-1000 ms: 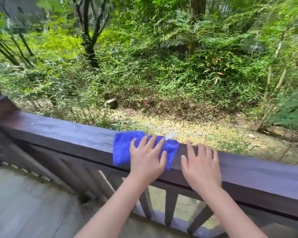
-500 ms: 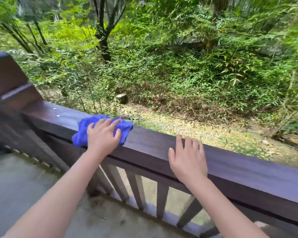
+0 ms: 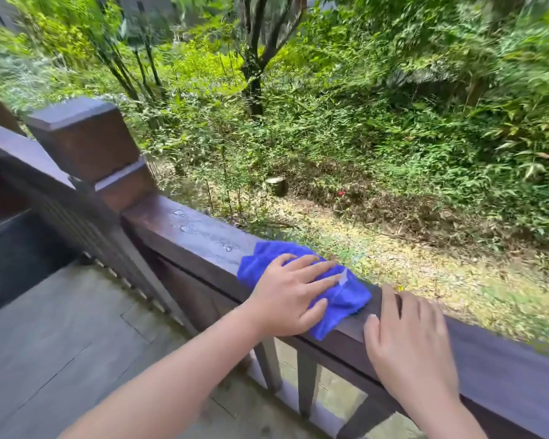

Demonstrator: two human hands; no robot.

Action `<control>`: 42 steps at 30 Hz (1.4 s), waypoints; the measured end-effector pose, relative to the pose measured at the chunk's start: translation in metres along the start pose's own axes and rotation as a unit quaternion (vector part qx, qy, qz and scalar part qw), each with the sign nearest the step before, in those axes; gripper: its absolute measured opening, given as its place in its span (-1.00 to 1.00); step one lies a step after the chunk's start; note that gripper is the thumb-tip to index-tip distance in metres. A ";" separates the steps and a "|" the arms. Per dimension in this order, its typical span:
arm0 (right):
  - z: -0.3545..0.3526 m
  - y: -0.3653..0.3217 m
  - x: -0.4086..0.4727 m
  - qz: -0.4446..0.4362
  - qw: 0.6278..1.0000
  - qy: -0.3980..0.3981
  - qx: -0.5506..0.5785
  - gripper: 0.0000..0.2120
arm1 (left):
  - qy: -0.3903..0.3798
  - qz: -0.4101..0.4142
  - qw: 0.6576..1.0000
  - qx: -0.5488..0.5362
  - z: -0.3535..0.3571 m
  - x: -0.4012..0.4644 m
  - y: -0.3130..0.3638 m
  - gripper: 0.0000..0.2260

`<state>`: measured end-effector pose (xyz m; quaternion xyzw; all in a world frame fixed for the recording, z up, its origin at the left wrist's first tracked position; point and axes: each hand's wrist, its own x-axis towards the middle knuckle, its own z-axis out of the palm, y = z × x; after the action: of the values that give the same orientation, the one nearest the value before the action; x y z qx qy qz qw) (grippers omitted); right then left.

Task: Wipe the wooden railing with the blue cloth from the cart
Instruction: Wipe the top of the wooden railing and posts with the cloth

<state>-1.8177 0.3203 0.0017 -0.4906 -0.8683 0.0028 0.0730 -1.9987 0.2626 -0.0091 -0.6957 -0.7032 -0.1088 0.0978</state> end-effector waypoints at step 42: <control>0.041 -0.243 0.079 -0.013 0.999 -0.032 0.010 -0.46 | 0.042 -0.281 0.958 0.029 -0.019 -0.058 -0.303 -0.62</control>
<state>-2.0704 0.2639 -0.0107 -0.4785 -0.8763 0.0266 0.0502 -2.3010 0.1989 -0.0132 -0.4619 -0.8684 -0.1408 0.1127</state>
